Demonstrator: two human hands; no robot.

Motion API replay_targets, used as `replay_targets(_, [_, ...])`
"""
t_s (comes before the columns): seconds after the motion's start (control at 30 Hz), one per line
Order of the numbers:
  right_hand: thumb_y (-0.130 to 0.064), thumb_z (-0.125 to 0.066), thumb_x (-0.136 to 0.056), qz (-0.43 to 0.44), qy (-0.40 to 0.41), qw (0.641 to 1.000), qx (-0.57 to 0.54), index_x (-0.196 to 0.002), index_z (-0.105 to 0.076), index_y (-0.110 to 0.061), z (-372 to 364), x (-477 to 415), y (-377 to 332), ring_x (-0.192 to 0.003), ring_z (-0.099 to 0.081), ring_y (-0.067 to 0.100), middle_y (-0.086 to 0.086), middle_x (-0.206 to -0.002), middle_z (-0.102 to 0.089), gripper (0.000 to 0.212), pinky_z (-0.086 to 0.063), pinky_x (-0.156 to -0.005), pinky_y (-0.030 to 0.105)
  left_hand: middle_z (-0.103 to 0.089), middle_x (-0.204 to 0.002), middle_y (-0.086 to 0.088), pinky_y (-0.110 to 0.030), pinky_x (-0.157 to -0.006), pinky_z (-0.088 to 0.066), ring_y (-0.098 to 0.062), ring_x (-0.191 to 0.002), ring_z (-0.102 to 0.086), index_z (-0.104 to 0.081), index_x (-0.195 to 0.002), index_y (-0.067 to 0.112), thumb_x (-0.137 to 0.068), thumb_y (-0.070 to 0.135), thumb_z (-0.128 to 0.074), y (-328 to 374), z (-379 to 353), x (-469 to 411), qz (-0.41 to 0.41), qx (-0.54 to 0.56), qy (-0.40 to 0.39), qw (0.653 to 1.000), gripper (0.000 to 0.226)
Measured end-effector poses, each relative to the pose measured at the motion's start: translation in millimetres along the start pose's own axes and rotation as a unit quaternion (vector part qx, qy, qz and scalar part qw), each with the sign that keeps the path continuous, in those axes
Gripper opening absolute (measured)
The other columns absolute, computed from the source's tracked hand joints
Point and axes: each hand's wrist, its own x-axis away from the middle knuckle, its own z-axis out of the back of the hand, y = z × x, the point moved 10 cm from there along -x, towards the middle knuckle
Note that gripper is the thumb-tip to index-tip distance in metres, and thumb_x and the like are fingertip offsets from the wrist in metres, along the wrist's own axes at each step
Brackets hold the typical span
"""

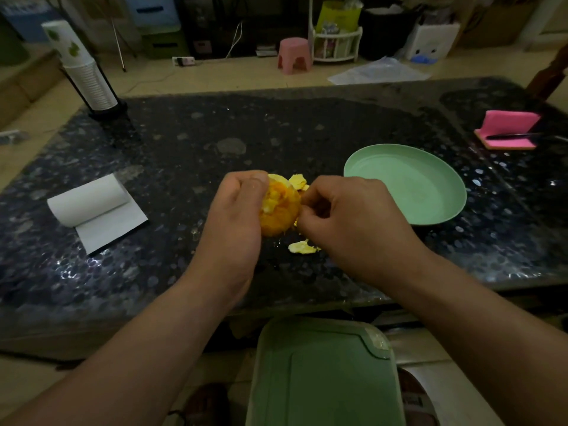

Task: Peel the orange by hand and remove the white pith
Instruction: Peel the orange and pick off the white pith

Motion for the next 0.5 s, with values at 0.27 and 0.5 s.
replay_targets(0.27, [-0.025, -0.074, -0.094, -0.031, -0.014, 0.995, -0.096, -0.086, -0.074, -0.028, -0.1, -2.3, 10.0, -0.069, -0.068, 0.005, -0.011, -0.072, -0.071, 0.009, -0.055, -0.060, 0.025, -0.074, -0.110, -0.015, -0.045, -0.079, -0.063, -0.024, -0.094, -0.072, -0.066, -0.110, 0.015, -0.107, 0.035, -0.053, -10.5, 3.6, 0.9, 0.076, 0.097, 0.010, 0.992, 0.024])
replay_targets(0.5, [-0.026, -0.077, -0.092, -0.024, -0.022, 0.989, -0.144, -0.096, -0.075, -0.028, 3.7, -2.2, 4.9, -0.075, -0.070, 0.002, -0.014, -0.079, -0.073, 0.005, -0.054, -0.065, 0.016, -0.077, -0.112, -0.019, -0.052, -0.091, -0.062, -0.032, -0.102, -0.075, -0.063, -0.120, 0.009, -0.109, 0.035, -0.049, -14.9, 0.1, 1.2, 0.130, 0.161, -0.002, 0.978, 0.032])
